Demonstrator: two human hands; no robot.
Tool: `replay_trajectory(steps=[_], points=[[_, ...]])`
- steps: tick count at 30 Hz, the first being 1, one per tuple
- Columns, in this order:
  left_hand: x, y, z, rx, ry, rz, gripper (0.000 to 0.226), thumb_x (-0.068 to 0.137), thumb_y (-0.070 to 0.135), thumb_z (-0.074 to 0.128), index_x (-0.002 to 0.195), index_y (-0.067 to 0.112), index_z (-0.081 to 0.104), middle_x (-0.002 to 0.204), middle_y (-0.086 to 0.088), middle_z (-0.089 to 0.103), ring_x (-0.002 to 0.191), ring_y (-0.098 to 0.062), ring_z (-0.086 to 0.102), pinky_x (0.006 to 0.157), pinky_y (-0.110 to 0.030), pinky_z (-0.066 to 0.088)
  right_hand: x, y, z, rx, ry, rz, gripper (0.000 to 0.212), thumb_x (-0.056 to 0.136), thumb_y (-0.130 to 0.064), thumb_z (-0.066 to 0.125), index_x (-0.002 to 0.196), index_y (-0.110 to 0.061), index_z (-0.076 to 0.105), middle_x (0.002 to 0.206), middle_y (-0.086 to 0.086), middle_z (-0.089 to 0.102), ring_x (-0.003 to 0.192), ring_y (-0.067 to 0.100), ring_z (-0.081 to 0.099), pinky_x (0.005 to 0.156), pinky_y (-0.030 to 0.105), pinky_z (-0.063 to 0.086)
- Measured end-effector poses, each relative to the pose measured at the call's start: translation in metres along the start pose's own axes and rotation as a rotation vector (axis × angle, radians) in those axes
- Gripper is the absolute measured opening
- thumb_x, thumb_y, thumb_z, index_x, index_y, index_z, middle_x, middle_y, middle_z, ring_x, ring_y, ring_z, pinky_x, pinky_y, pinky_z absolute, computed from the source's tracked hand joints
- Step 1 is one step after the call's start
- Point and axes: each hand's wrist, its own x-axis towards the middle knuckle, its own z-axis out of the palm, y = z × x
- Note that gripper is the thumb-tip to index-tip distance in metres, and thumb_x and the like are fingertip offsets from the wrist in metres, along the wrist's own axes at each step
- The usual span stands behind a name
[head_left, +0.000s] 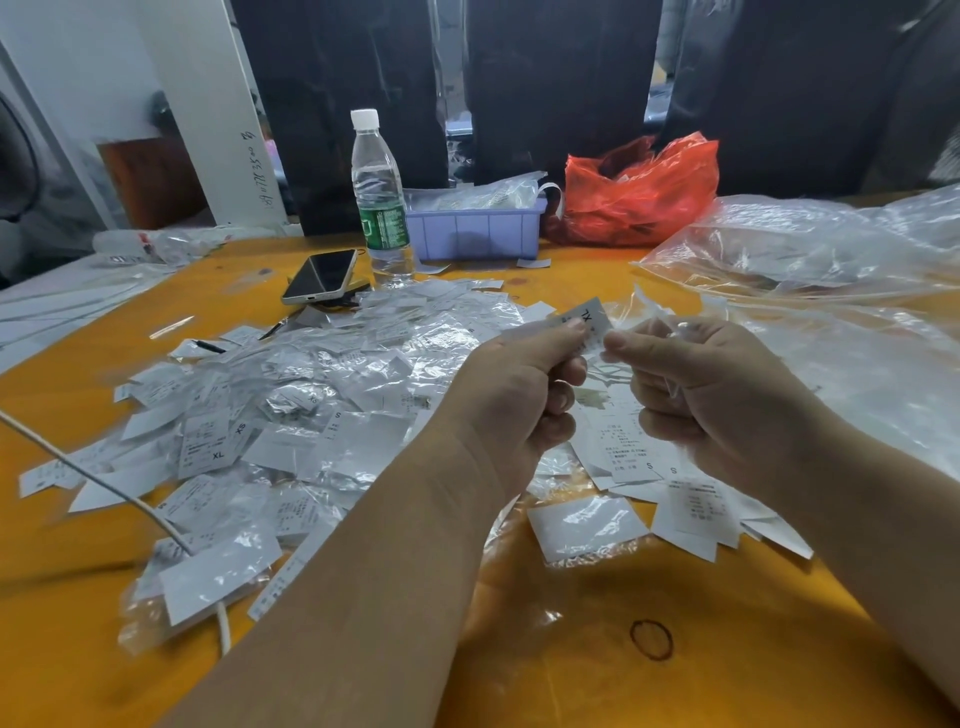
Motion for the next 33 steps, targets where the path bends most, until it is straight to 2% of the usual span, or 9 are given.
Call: replay_trajectory(steps=[2,5,7,11,19,21,25,28,33], points=[[0.0008,-0.0014,0.0007,0.035,-0.013,0.008,0.013,0.095,0.018,0.059,0.083,0.016,0.06,0.053,0.005,0.047,0.045,-0.007,0.031,0.04,-0.016,0.022,0.0002,0.0009,-0.0009,-0.005,0.007,-0.002,0.03,0.075,-0.019,0.07,0.047,-0.021,0.059,0.047,-0.005,0.026,0.04,0.007,0.022,0.034,0.017,0.024],[0.0004,-0.0021,0.0011,0.128,-0.023,0.042,0.018,0.095,0.018,0.058,0.078,0.015,0.061,0.052,0.004,0.049,0.044,-0.007,0.033,0.039,-0.017,0.024,0.0008,0.001,-0.0018,-0.017,0.021,-0.017,0.013,0.074,-0.021,0.071,0.066,-0.015,0.061,0.047,-0.005,0.028,0.039,0.006,0.025,0.034,0.016,0.025],[0.0003,-0.0022,0.0003,0.214,-0.009,0.07,0.017,0.095,0.019,0.059,0.079,0.014,0.062,0.051,0.005,0.05,0.043,-0.007,0.034,0.039,-0.017,0.027,0.0016,0.0026,-0.0028,-0.048,0.027,-0.022,0.015,0.073,-0.022,0.071,0.074,-0.011,0.062,0.048,-0.004,0.028,0.039,0.006,0.025,0.035,0.016,0.026],[0.0006,-0.001,-0.0033,0.376,0.016,0.109,0.017,0.093,0.022,0.061,0.081,0.011,0.064,0.05,0.006,0.05,0.042,-0.008,0.035,0.04,-0.02,0.029,0.0022,0.0049,-0.0021,-0.094,0.047,-0.062,0.015,0.072,-0.024,0.074,0.073,-0.011,0.066,0.048,-0.004,0.029,0.042,0.008,0.024,0.037,0.018,0.027],[-0.0009,0.0037,-0.0061,0.434,-0.025,0.124,0.038,0.089,0.016,0.059,0.051,0.02,0.054,0.05,0.005,0.044,0.042,-0.009,0.032,0.041,-0.021,0.027,0.0003,0.0035,-0.0004,-0.091,0.058,-0.076,0.011,0.077,-0.018,0.073,0.073,-0.011,0.065,0.047,-0.004,0.028,0.041,0.007,0.023,0.037,0.018,0.026],[-0.0012,0.0046,-0.0059,0.424,-0.044,0.139,0.034,0.088,0.015,0.06,0.056,0.017,0.051,0.05,0.004,0.043,0.043,-0.01,0.031,0.041,-0.02,0.026,0.0008,0.0031,0.0,-0.077,0.072,-0.057,0.007,0.082,-0.012,0.07,0.079,-0.009,0.064,0.046,-0.005,0.029,0.039,0.006,0.024,0.036,0.017,0.026],[-0.0024,0.0053,-0.0056,0.431,-0.075,0.144,0.019,0.091,0.018,0.059,0.074,0.009,0.06,0.051,0.004,0.043,0.044,-0.009,0.032,0.041,-0.02,0.027,0.0011,0.0021,0.0001,-0.041,0.069,-0.036,0.015,0.087,-0.01,0.064,0.074,-0.01,0.058,0.047,-0.004,0.029,0.04,0.007,0.024,0.036,0.017,0.026],[-0.0018,0.0048,-0.0065,0.422,-0.06,0.169,0.028,0.093,0.019,0.06,0.066,0.017,0.064,0.049,0.007,0.043,0.043,-0.008,0.032,0.042,-0.02,0.027,0.0004,0.0014,0.0009,-0.047,0.066,-0.014,0.011,0.086,-0.01,0.066,0.079,-0.006,0.058,0.047,-0.002,0.025,0.041,0.008,0.021,0.035,0.017,0.025],[-0.0028,0.0052,-0.0055,0.46,-0.025,0.236,0.024,0.099,0.026,0.053,0.086,0.018,0.072,0.051,0.008,0.046,0.043,-0.006,0.034,0.045,-0.02,0.029,-0.0004,0.0021,0.0016,-0.065,0.065,-0.001,0.017,0.087,-0.011,0.066,0.072,-0.007,0.057,0.044,-0.005,0.026,0.038,0.007,0.024,0.035,0.017,0.026]])
